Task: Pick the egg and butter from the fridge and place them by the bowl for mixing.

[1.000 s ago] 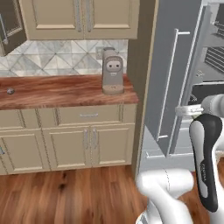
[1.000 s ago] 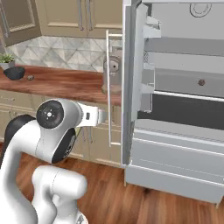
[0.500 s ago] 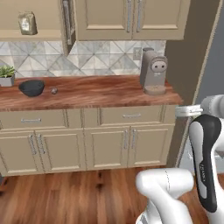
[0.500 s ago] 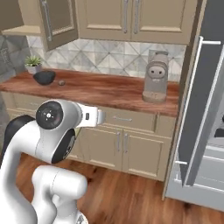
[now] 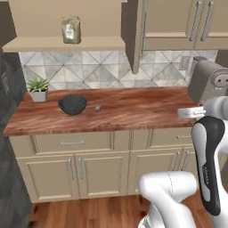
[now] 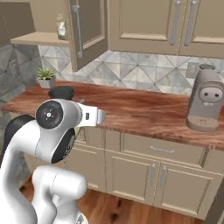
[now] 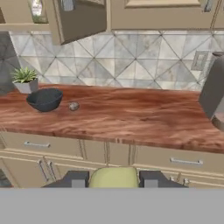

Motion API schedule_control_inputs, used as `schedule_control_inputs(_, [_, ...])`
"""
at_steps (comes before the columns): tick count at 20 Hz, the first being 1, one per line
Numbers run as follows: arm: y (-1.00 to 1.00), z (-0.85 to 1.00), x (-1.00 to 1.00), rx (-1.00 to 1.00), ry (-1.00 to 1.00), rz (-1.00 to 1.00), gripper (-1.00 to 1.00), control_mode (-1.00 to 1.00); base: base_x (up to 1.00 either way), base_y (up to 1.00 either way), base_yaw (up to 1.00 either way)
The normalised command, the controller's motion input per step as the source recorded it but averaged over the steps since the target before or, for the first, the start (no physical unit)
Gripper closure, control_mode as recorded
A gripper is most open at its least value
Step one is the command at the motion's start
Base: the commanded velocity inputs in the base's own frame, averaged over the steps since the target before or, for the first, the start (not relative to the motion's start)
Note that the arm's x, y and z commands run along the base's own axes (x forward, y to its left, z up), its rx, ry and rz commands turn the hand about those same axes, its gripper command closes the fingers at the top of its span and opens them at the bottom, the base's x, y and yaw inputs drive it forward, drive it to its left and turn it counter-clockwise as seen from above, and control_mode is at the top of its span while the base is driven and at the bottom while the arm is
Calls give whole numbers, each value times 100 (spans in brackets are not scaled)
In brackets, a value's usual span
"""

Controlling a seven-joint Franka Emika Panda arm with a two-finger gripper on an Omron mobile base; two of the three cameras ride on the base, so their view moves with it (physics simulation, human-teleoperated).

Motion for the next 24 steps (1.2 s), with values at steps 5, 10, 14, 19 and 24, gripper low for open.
schedule_control_inputs(5, [0,0,0,0,0,0,100,100,81,100,0])
schedule_control_inputs(10, [0,0,0,0,0,0,100,100,35,100,1])
schedule_control_inputs(14, [0,0,0,0,0,0,100,100,17,89,0])
schedule_control_inputs(19, [0,0,0,0,0,0,100,100,61,8,-6])
schedule_control_inputs(24, [0,0,0,0,0,0,100,100,73,-7,-3])
